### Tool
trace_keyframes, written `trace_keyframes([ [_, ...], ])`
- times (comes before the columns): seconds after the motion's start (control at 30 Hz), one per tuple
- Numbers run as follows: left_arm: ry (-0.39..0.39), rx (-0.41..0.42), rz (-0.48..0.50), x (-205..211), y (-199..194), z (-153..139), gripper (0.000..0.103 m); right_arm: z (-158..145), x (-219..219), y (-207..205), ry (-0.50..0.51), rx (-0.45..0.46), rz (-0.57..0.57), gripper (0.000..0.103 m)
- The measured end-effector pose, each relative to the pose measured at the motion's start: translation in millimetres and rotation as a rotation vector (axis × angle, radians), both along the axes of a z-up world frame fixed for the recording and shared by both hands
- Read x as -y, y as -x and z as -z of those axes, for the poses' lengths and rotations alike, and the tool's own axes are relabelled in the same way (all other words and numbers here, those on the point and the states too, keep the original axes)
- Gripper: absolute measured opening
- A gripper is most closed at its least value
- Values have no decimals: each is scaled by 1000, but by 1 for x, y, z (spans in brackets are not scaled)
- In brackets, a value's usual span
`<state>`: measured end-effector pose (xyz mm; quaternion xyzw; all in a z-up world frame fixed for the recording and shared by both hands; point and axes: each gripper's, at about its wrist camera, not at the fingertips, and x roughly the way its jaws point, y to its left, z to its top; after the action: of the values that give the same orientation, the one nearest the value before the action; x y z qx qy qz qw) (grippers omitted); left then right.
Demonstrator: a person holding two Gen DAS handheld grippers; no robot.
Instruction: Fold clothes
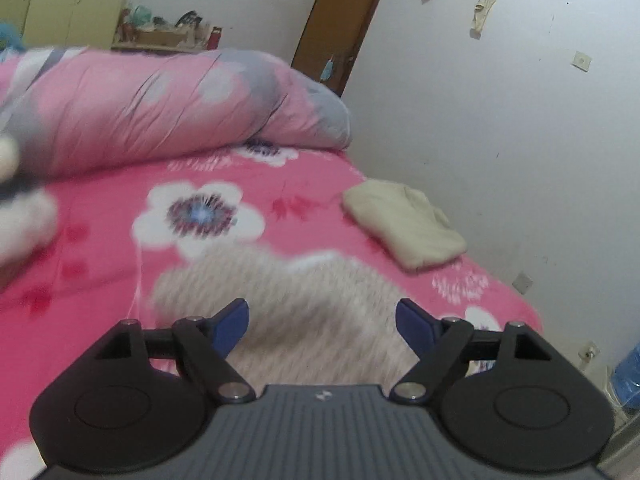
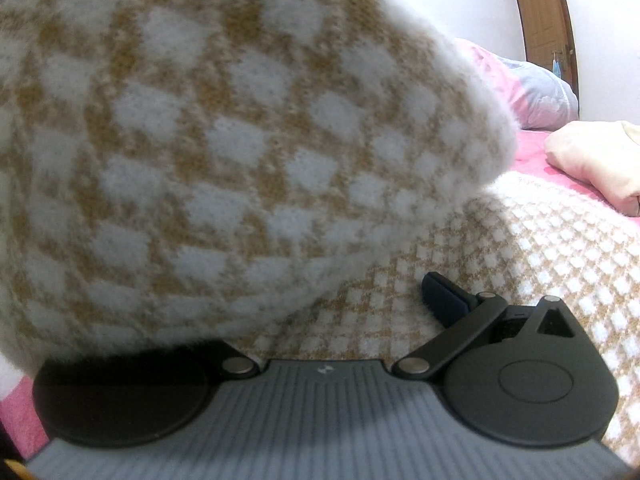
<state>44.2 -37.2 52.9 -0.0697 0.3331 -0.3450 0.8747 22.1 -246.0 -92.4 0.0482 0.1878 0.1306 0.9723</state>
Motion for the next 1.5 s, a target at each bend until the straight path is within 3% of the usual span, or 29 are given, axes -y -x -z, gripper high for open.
trace_keyframes([
  [0.1, 43, -65, 36, -10, 17, 31, 89, 0, 0, 0, -4, -1, -3, 102],
  [0.23, 84, -130, 63, -5, 25, 62, 91, -2, 3, 1, -22, -1, -20, 102],
  [0.43, 139, -126, 16, -6, 13, 83, 91, -17, 22, 22, -35, 15, -51, 102],
  [0.6, 194, -156, -58, -18, 9, 95, 91, -34, 60, 59, -145, -3, -168, 102],
  [0.7, 203, -199, -103, -22, 4, 107, 90, -43, 86, 73, -325, -27, -249, 102],
  [0.77, 194, -215, -114, -19, 0, 115, 91, -52, 105, 65, -437, -24, -274, 102],
  [0.87, 193, -215, -125, -13, -3, 123, 94, -60, 87, 50, -499, -55, -277, 102],
  [1.0, 182, -193, -136, -4, -3, 123, 96, -68, 65, 40, -366, -170, -229, 102],
  [1.07, 171, -182, -134, 1, -2, 124, 97, -70, 52, 59, -345, -159, -195, 102],
  [1.23, 119, -138, -122, 13, -2, 119, 96, -71, 50, 53, -335, -119, -77, 101],
  [1.27, 107, -124, -122, 14, -1, 117, 96, -67, 55, 46, -365, -126, -75, 97],
  [1.33, 109, -109, -127, 12, 0, 113, 95, -60, 67, 31, -453, -132, -85, 75],
  [1.37, 111, -102, -130, 11, 0, 111, 95, -57, 73, 29, -490, -136, -88, 53],
  [1.4, 115, -97, -132, 11, -1, 109, 95, -54, 79, 26, -525, -140, -92, 39],
  [1.5, 74, -75, -137, 20, -7, 102, 95, -51, 96, 22, -572, -137, -116, 26],
])
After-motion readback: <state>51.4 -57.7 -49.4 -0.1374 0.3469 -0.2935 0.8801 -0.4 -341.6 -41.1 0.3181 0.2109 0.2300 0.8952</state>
